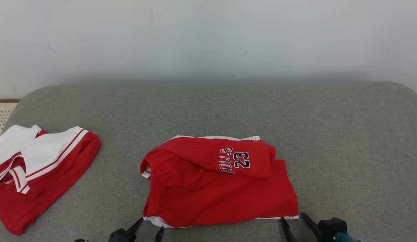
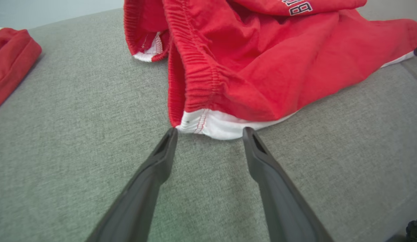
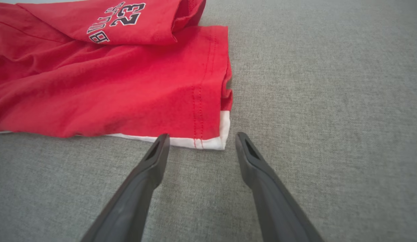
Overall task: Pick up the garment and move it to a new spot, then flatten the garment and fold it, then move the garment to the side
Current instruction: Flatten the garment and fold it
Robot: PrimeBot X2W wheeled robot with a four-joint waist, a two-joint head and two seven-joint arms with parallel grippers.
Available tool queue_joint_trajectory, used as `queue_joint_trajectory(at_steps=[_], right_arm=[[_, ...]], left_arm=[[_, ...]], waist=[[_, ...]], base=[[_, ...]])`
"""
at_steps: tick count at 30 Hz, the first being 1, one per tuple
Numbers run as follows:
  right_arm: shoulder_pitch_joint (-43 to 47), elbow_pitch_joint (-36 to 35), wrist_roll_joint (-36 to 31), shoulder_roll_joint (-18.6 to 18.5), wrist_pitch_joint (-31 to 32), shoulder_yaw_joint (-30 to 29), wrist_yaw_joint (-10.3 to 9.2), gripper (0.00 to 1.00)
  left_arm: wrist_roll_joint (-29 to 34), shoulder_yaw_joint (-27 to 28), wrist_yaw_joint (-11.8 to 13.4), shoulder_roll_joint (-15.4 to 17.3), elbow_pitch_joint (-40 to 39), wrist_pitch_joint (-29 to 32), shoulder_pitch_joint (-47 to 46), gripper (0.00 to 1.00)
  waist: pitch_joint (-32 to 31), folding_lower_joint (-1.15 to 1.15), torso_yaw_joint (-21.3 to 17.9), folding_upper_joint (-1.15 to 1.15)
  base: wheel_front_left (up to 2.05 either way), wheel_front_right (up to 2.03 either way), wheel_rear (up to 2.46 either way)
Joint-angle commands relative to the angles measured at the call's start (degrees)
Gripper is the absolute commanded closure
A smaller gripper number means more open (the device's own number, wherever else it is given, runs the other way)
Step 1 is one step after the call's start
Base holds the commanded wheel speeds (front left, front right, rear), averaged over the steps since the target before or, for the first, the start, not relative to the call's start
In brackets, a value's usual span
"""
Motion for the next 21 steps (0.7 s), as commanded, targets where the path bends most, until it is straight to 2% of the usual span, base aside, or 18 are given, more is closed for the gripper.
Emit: queue_joint_trajectory(at_steps=[1,15,16,17,18,21], right_arm=[[-1.34,1.66,0.65,0.27,-0.42,0.85,0.05,0.0],[-5.12,5.5,2.46,0.35,-0.85,3.7,0.05,0.0],[-5.23,5.72,2.55,0.4,-0.85,3.84,0.05,0.21],[-5.27,6.39,2.7,0.47,-0.85,4.11,0.05,0.54],[-5.43,6.98,2.92,0.6,-0.85,4.41,0.05,1.0],[-6.64,7.97,3.35,0.91,-0.73,5.28,0.05,1.0]], left_arm=[[0.84,-0.59,-0.02,0.27,0.56,-0.52,-1.35,0.0],[0.38,-2.72,0.01,0.23,2.11,-0.54,-3.23,0.0],[0.27,-2.87,-0.16,0.09,2.26,-0.54,-3.51,0.47],[0.01,-3.16,-0.33,-0.1,2.99,-0.54,-3.5,1.0],[-0.18,-3.56,-0.4,-0.15,3.87,-0.54,-3.41,1.0],[-0.7,-3.68,-0.4,-0.46,3.01,-0.55,-3.5,1.0]], waist=[[0.07,-0.01,0.09,0.0],[0.75,-0.01,0.28,0.0],[0.77,-0.01,0.26,0.0],[0.79,-0.01,0.25,0.0],[0.82,-0.01,0.21,0.0],[1.02,-0.01,0.04,0.0]], base=[[0.0,0.0,0.0],[0.0,0.0,0.0],[0.0,0.0,0.0],[0.0,0.0,0.0],[0.0,0.0,0.0],[0.0,0.0,0.0]])
